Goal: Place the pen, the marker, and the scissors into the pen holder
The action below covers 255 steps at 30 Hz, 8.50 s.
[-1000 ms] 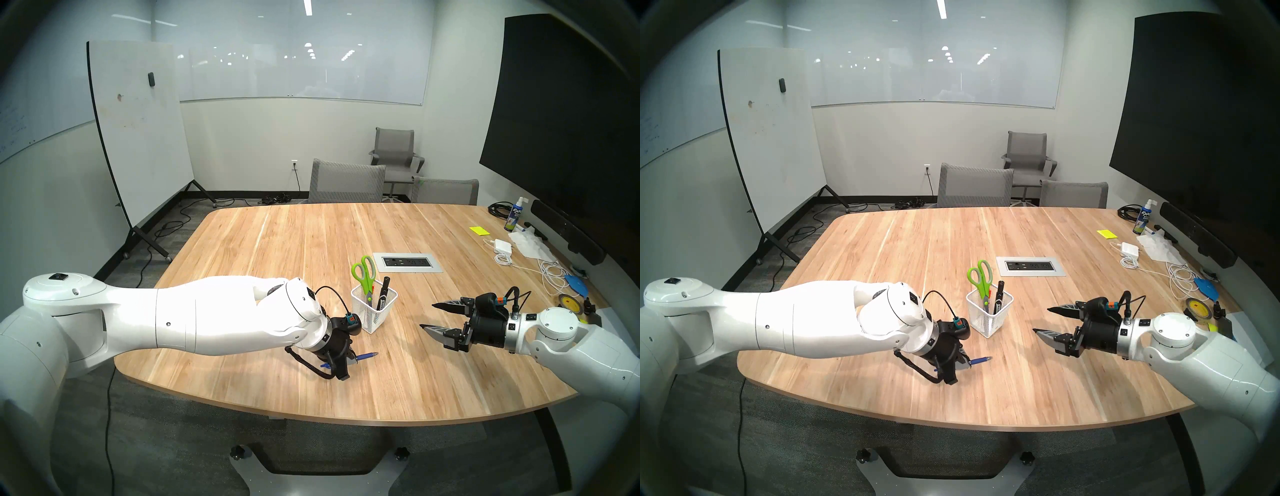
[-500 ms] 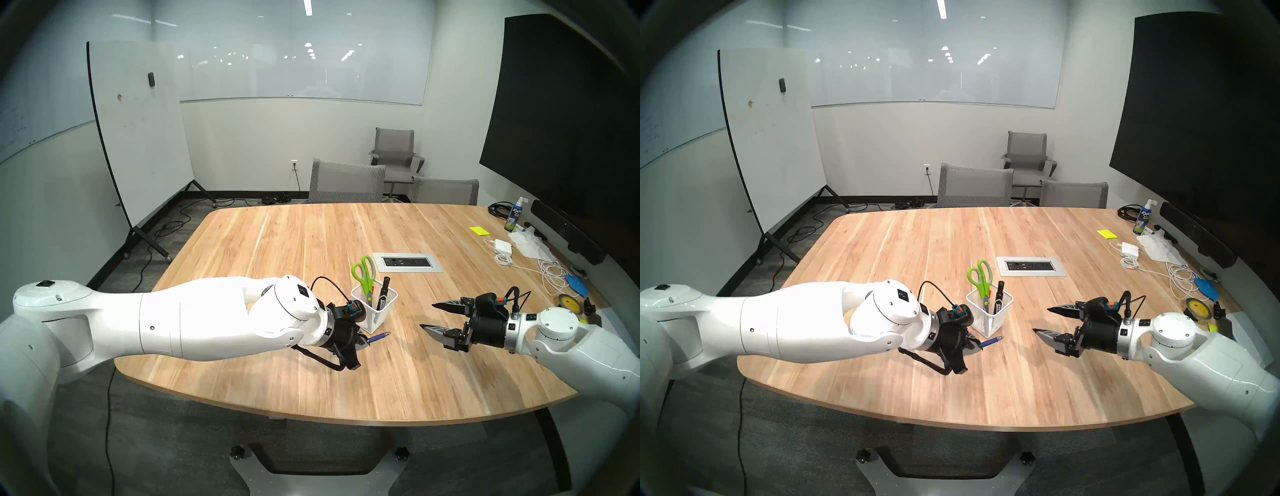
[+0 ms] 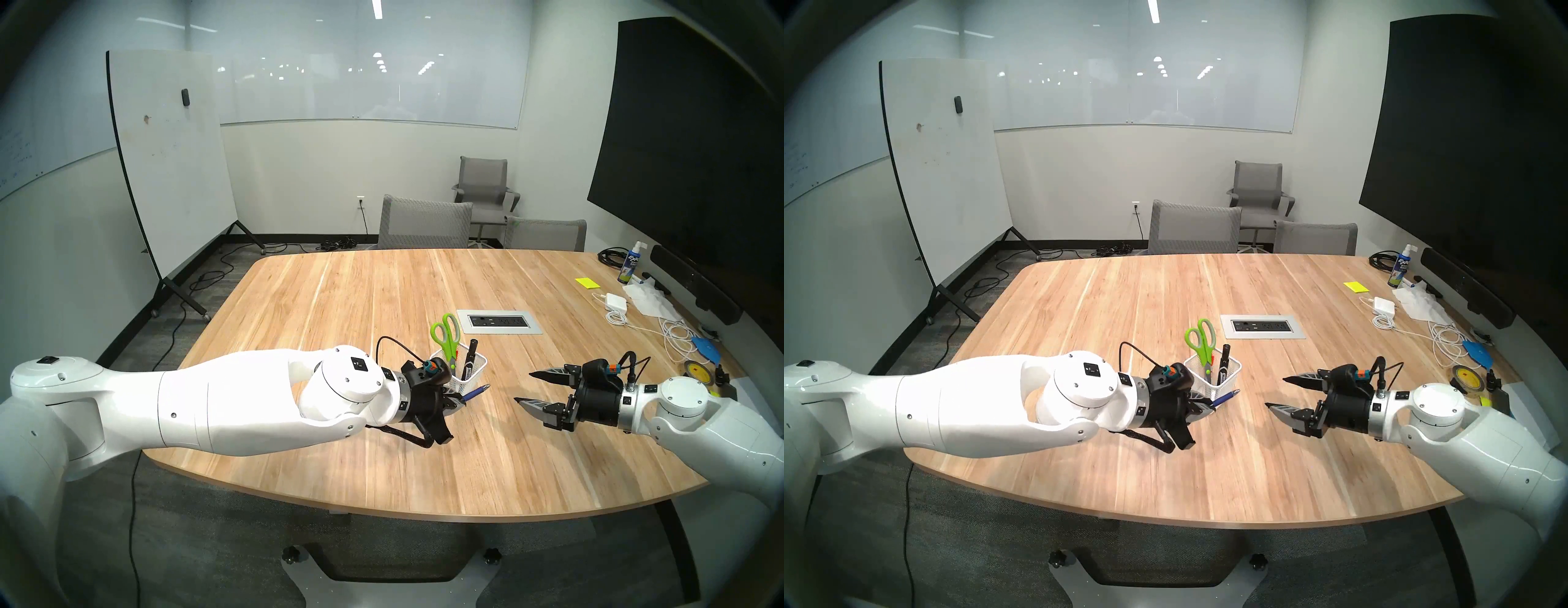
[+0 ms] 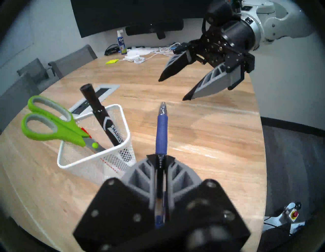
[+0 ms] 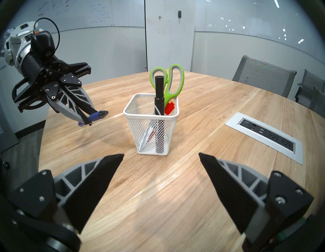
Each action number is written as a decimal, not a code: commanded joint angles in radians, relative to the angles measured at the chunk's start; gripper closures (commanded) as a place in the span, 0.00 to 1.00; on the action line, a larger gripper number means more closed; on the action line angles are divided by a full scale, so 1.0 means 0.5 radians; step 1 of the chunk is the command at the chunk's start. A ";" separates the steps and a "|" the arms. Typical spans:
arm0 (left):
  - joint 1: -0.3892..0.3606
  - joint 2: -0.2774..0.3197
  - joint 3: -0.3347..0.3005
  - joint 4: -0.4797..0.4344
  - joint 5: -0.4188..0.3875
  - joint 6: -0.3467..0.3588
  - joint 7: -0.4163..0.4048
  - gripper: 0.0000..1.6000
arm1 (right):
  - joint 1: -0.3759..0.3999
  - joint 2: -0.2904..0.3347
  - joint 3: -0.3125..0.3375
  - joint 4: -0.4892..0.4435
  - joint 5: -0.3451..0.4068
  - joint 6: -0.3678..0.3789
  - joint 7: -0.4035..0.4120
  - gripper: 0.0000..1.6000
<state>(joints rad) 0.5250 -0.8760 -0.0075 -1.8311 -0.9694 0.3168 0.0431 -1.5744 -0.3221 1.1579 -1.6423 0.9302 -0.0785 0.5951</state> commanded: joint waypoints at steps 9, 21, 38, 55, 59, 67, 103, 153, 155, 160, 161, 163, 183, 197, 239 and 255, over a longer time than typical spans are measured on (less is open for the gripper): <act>0.069 -0.086 -0.085 -0.086 0.056 -0.277 0.111 1.00 | 0.017 0.003 0.021 -0.064 -0.019 -0.030 -0.026 0.36; 0.125 -0.178 -0.090 -0.026 0.051 -0.362 0.122 1.00 | 0.012 -0.005 0.023 -0.120 -0.030 -0.032 -0.101 0.60; 0.167 -0.266 -0.086 0.085 0.050 -0.448 0.117 1.00 | -0.033 0.052 0.057 -0.238 0.030 -0.076 -0.163 1.00; 0.192 -0.344 -0.063 0.222 0.042 -0.517 0.039 1.00 | -0.086 0.112 0.093 -0.329 0.099 -0.102 -0.193 1.00; 0.193 -0.367 -0.060 0.260 0.038 -0.527 0.015 1.00 | -0.092 0.118 0.097 -0.339 0.105 -0.105 -0.198 1.00; 0.187 -0.390 -0.063 0.297 0.029 -0.537 -0.020 1.00 | -0.119 0.135 0.105 -0.357 0.169 -0.092 -0.197 1.00; 0.062 -0.601 -0.123 0.664 -0.016 -0.548 -0.249 1.00 | -0.110 0.134 0.101 -0.292 0.232 -0.077 -0.152 1.00; 0.064 0.255 -0.182 -0.455 -0.169 -0.147 0.339 1.00 | -0.114 0.115 0.064 -0.335 0.071 -0.071 -0.301 0.01; 0.061 0.258 -0.187 -0.451 -0.174 -0.143 0.344 1.00 | -0.114 0.115 0.064 -0.335 0.071 -0.071 -0.302 0.01; 0.049 0.261 -0.196 -0.419 -0.184 -0.146 0.337 1.00 | -0.113 0.116 0.063 -0.336 0.073 -0.071 -0.303 0.01; 0.045 0.265 -0.204 -0.412 -0.185 -0.158 0.334 1.00 | -0.113 0.116 0.062 -0.336 0.073 -0.071 -0.303 0.01; 0.026 0.268 -0.216 -0.402 -0.196 -0.151 0.322 1.00 | -0.113 0.116 0.062 -0.336 0.073 -0.071 -0.304 0.01; -0.039 0.202 -0.288 -0.240 -0.238 -0.183 0.234 1.00 | -0.111 0.118 0.059 -0.336 0.075 -0.072 -0.304 0.01; -0.086 0.059 -0.301 0.009 -0.248 -0.205 0.113 1.00 | -0.110 0.119 0.058 -0.336 0.076 -0.073 -0.304 0.01; 0.050 -0.138 -0.258 0.428 -0.256 -0.402 -0.113 1.00 | -0.109 0.120 0.057 -0.336 0.077 -0.073 -0.304 0.01; 0.062 -0.164 -0.246 0.573 -0.286 -0.403 -0.168 1.00 | -0.109 0.120 0.056 -0.336 0.078 -0.073 -0.304 0.01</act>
<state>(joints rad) 0.5675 -0.9401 -0.1182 -1.5594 -1.1101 0.1261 -0.0332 -1.6365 -0.2631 1.1788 -1.8045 0.9662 -0.1132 0.4413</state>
